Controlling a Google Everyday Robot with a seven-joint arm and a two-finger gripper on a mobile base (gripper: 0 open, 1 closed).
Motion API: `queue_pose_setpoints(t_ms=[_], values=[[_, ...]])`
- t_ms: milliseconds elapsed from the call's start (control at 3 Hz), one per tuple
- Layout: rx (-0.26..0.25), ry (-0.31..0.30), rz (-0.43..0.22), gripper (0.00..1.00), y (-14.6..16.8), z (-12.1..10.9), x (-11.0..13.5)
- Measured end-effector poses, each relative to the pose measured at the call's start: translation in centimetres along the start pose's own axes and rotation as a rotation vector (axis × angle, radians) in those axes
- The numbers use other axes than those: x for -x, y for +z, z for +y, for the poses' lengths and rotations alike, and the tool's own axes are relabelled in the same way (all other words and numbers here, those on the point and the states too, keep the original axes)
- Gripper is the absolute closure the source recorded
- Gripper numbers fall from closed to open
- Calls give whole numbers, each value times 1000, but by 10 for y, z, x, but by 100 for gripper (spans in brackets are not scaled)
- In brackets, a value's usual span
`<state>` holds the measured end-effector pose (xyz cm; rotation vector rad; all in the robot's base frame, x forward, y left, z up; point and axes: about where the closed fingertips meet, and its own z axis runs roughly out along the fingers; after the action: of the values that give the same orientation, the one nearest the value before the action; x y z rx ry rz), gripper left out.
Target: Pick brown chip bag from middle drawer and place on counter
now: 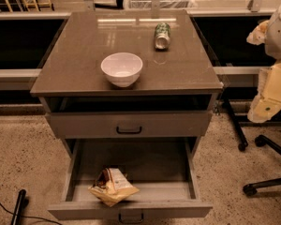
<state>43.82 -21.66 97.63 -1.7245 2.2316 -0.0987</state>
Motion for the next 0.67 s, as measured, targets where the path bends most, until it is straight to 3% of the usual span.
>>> queue_pose_setpoints(t_ms=[333,667], values=[[0,0,0,0,0,0,0],[28,-5,-43,0,13,1,0]])
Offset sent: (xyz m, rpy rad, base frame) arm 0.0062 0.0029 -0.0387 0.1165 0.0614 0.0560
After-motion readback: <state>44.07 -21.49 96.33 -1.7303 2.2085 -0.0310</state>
